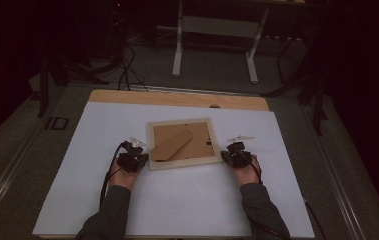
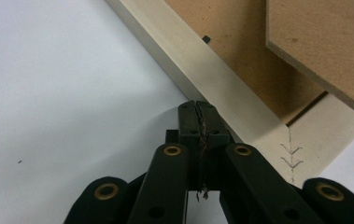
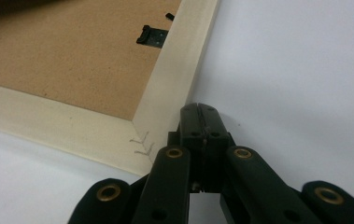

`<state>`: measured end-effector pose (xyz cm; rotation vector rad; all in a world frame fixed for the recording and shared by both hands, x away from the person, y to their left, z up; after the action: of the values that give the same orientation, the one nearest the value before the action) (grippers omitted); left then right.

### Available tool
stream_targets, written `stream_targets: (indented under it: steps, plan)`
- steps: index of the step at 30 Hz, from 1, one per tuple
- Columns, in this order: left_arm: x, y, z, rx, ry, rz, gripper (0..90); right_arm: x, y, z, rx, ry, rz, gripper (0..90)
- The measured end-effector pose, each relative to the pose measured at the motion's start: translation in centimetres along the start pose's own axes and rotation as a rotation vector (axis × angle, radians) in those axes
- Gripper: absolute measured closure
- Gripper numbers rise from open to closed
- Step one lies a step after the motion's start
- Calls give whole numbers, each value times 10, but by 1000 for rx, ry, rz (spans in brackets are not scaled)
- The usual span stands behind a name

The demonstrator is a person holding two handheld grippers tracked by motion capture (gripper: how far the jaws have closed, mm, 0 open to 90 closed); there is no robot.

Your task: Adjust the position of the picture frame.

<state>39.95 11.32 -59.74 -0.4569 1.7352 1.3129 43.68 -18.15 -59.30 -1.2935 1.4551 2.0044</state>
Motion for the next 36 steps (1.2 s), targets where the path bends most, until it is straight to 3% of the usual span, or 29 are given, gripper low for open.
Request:
stream_targets:
  steps: [11,15,22,36]
  plan:
    - [0,0,-1,-6,-7,0,900,5,7,2,6,32,2,900]
    - [4,5,-2,15,-12,-1,900,8,10,5,2,58,3,900]
    - [6,8,-3,29,24,-18,900,11,14,8,-11,50,0,900]
    - [5,6,-3,12,23,-27,900,19,23,13,-24,42,-11,900]
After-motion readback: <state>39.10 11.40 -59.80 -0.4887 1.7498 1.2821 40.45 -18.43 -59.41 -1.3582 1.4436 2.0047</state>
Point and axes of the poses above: each handheld gripper's, and its own axes: y roughly backward along the jaws, x roughly out of its underside, z roughly to its left, the point moved 9 cm from there along -y, roughly forward along the jaws, and after that the axes turned 13 degrees about -z, right-handed, at the moved point
